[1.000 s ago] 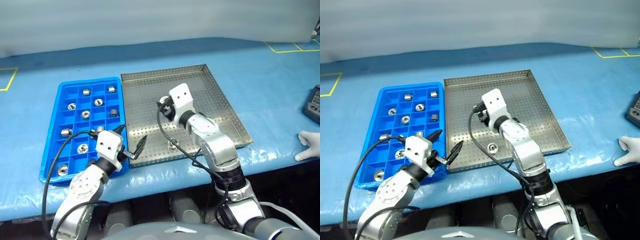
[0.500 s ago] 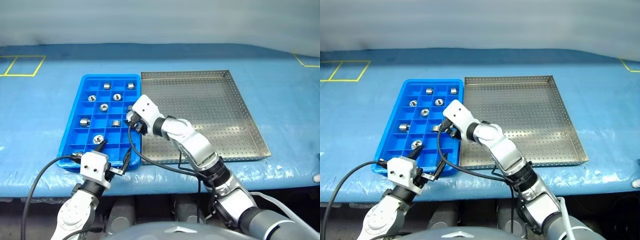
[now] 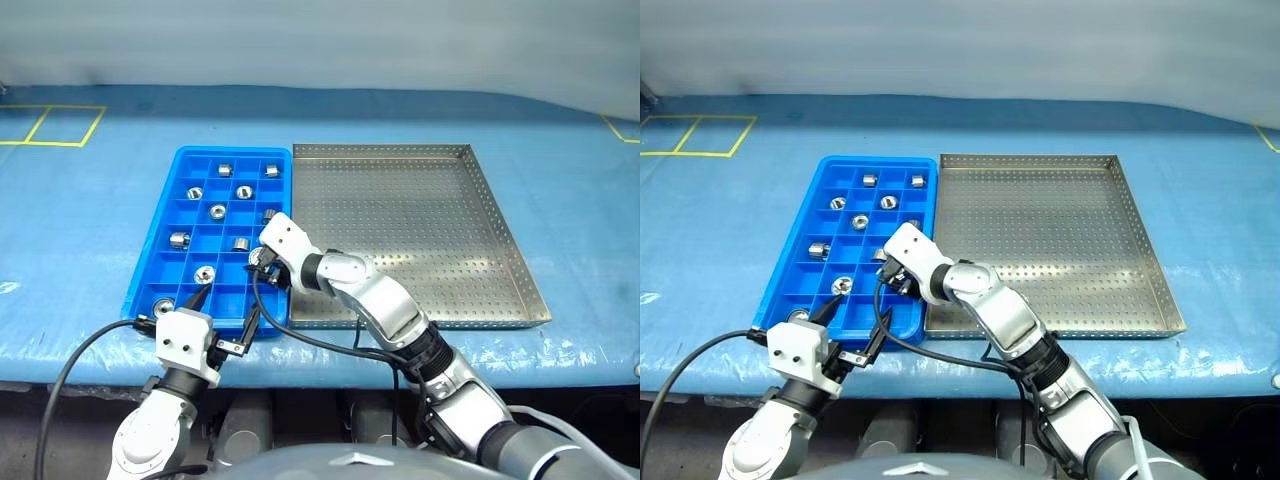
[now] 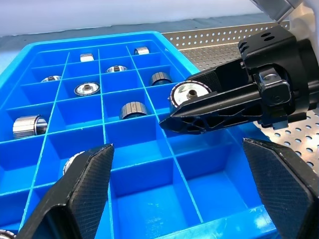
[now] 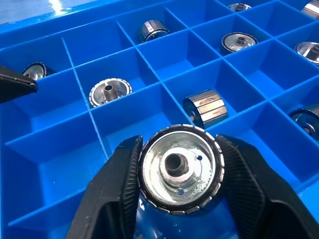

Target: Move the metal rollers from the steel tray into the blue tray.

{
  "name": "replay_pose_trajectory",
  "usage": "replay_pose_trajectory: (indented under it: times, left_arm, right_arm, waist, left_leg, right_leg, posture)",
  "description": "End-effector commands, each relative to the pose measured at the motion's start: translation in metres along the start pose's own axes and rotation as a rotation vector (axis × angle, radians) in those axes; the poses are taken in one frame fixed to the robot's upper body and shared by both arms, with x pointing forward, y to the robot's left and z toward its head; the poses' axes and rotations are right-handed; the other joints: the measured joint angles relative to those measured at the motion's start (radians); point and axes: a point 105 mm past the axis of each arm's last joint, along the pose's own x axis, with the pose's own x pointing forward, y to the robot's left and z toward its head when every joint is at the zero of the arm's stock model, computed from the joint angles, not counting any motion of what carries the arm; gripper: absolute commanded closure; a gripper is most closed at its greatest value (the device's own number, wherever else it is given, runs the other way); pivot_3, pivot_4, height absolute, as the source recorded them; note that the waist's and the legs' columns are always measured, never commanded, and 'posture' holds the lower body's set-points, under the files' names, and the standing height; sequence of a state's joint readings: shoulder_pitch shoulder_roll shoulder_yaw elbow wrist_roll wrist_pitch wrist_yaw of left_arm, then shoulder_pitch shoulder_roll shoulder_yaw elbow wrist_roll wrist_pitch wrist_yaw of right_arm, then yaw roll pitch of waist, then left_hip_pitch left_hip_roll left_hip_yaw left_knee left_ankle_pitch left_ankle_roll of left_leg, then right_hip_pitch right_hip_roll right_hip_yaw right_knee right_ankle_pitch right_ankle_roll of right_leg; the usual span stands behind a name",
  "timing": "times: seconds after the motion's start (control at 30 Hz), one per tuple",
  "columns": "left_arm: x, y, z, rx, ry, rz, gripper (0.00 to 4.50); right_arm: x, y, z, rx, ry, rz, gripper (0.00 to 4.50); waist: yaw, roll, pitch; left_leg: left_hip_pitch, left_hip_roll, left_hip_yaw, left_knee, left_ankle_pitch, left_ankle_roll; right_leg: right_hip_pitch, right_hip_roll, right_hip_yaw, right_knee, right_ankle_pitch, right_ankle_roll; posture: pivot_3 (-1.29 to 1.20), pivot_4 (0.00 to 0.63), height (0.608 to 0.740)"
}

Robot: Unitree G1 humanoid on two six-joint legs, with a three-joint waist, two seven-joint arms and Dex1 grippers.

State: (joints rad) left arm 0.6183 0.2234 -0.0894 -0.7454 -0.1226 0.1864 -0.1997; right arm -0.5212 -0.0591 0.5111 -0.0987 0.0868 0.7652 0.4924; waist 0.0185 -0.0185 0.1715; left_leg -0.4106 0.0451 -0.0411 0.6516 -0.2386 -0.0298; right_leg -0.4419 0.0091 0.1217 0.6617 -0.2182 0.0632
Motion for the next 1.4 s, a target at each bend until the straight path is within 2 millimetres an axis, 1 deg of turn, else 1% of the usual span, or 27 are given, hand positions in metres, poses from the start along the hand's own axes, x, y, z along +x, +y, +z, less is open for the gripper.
replay_pose_trajectory:
  times: [0.03, 0.1, 0.13, 0.3, 0.37, 0.43, 0.53, 0.6, 0.7, 0.77, 0.87, 0.93, 1.0, 1.2, 1.4]
  left_arm:
    - [0.001, -0.005, 0.014, 0.0, -0.056, -0.031, 0.0]
    - [0.001, -0.006, 0.014, 0.0, -0.055, -0.04, 0.0]
    - [0.002, -0.006, 0.014, 0.001, -0.055, -0.047, 0.0]
    - [0.008, -0.008, 0.015, 0.005, -0.055, -0.084, 0.0]
    - [0.013, -0.011, 0.015, 0.005, -0.059, -0.118, 0.0]
    - [0.017, -0.014, 0.016, 0.004, -0.061, -0.146, 0.0]
    - [0.024, -0.019, 0.018, 0.01, -0.065, -0.198, 0.0]
    - [0.026, -0.02, 0.018, 0.01, -0.065, -0.216, 0.0]
    - [0.032, -0.025, 0.019, 0.009, -0.067, -0.264, 0.0]
    - [0.034, -0.027, 0.019, 0.011, -0.067, -0.28, 0.0]
    - [0.037, -0.029, 0.019, 0.008, -0.067, -0.308, 0.0]
    - [0.038, -0.03, 0.018, 0.01, -0.063, -0.314, 0.0]
    - [0.039, -0.03, 0.017, 0.008, -0.061, -0.32, 0.0]
    - [0.041, -0.032, 0.015, 0.004, -0.058, -0.331, 0.0]
    - [0.042, -0.034, 0.014, -0.003, -0.058, -0.334, 0.0]
  right_arm:
    - [-0.007, -0.004, 0.001, 0.024, -0.019, -0.019, 1.0]
    - [-0.009, -0.006, 0.002, 0.032, -0.026, -0.033, 0.3]
    - [-0.01, -0.007, 0.004, 0.035, -0.034, -0.042, 0.02]
    - [-0.025, -0.022, 0.015, 0.039, -0.088, -0.122, 0.02]
    - [-0.041, -0.039, 0.02, 0.036, -0.108, -0.201, 0.02]
    - [-0.053, -0.051, 0.02, 0.03, -0.107, -0.264, 0.02]
    - [-0.075, -0.066, 0.012, 0.031, -0.065, -0.356, 0.02]
    - [-0.082, -0.069, 0.008, 0.037, -0.045, -0.381, 0.02]
    - [-0.099, -0.075, -0.005, 0.1, 0.009, -0.451, 0.02]
    - [-0.104, -0.075, -0.01, 0.129, 0.027, -0.469, 0.02]
    - [-0.112, -0.064, -0.024, 0.23, 0.082, -0.468, 0.02]
    - [-0.116, -0.059, -0.034, 0.255, 0.141, -0.472, 0.02]
    - [-0.12, -0.054, -0.04, 0.27, 0.185, -0.467, 0.02]
    - [-0.125, -0.041, -0.044, 0.284, 0.257, -0.405, 0.02]
    - [-0.12, -0.029, -0.049, 0.294, 0.304, -0.329, 0.02]
  waist:
    - [0.001, 0.0, 0.0]
    - [0.001, -0.001, -0.001]
    - [0.001, 0.0, -0.001]
    - [-0.006, -0.001, -0.001]
    - [-0.012, -0.001, -0.001]
    - [-0.018, -0.001, -0.001]
    - [-0.037, 0.0, -0.001]
    - [-0.053, 0.0, -0.001]
    - [-0.079, 0.0, -0.001]
    - [-0.094, 0.0, -0.001]
    - [-0.114, 0.0, -0.001]
    - [-0.124, 0.0, -0.001]
    - [-0.134, 0.0, -0.001]
    - [-0.16, 0.0, -0.001]
    - [-0.17, 0.0, -0.001]
  left_leg:
    - [0.0, 0.0, 0.0, 0.0, 0.0, 0.0]
    - [0.0, 0.0, 0.0, 0.0, 0.0, 0.0]
    - [0.0, 0.0, 0.0, 0.001, 0.0, 0.0]
    - [0.0, 0.0, 0.0, 0.003, 0.0, 0.0]
    - [0.0, 0.0, 0.001, 0.003, 0.0, 0.0]
    - [-0.001, 0.0, 0.001, 0.003, 0.0, 0.0]
    - [-0.001, 0.0, 0.001, 0.003, 0.0, 0.0]
    - [-0.001, 0.0, 0.001, 0.002, 0.0, 0.0]
    - [-0.001, 0.0, 0.001, 0.002, 0.0, 0.0]
    - [-0.001, 0.0, 0.001, 0.003, 0.0, 0.0]
    - [0.0, 0.0, 0.001, 0.003, 0.0, 0.0]
    - [0.0, 0.0, 0.001, 0.003, 0.0, 0.0]
    - [-0.001, 0.0, 0.001, 0.003, 0.0, 0.0]
    - [0.0, 0.0, 0.001, 0.005, 0.0, 0.0]
    - [0.0, 0.0, 0.001, 0.005, 0.0, 0.0]
  right_leg:
    - [0.0, 0.0, 0.0, 0.0, 0.0, 0.0]
    - [0.0, 0.0, 0.0, 0.0, 0.0, 0.0]
    - [0.001, 0.0, 0.0, 0.0, 0.0, 0.0]
    - [0.001, 0.0, 0.0, 0.0, 0.0, 0.0]
    - [0.0, 0.0, 0.0, 0.0, 0.0, 0.0]
    - [0.0, 0.0, 0.0, 0.0, 0.0, 0.0]
    - [0.0, 0.0, 0.0, 0.0, 0.0, 0.0]
    - [0.0, 0.0, 0.0, 0.0, 0.001, 0.0]
    - [0.0, 0.0, 0.001, 0.001, 0.001, 0.001]
    - [0.0, 0.0, 0.001, 0.001, 0.001, 0.001]
    - [0.0, 0.0, 0.001, 0.001, 0.002, 0.002]
    - [0.0, 0.0, 0.001, 0.001, 0.002, 0.002]
    - [0.0, 0.0, 0.001, 0.001, 0.002, 0.003]
    - [0.001, 0.0, 0.002, 0.001, 0.003, 0.003]
    - [0.001, 0.0, 0.002, 0.001, 0.003, 0.003]
  posture:
    - [0.21, 0.15, 0.74]
    - [0.19, 0.15, 0.74]
    - [0.18, 0.15, 0.74]
    - [0.12, 0.15, 0.74]
    - [0.09, 0.15, 0.74]
    - [0.06, 0.15, 0.74]
    - [0.02, 0.15, 0.74]
    - [-0.01, 0.15, 0.74]
    - [-0.05, 0.15, 0.74]
    - [-0.06, 0.15, 0.74]
    - [-0.09, 0.15, 0.74]
    - [-0.1, 0.15, 0.74]
    - [-0.1, 0.15, 0.74]
    - [-0.11, 0.15, 0.74]
    - [-0.1, 0.15, 0.74]
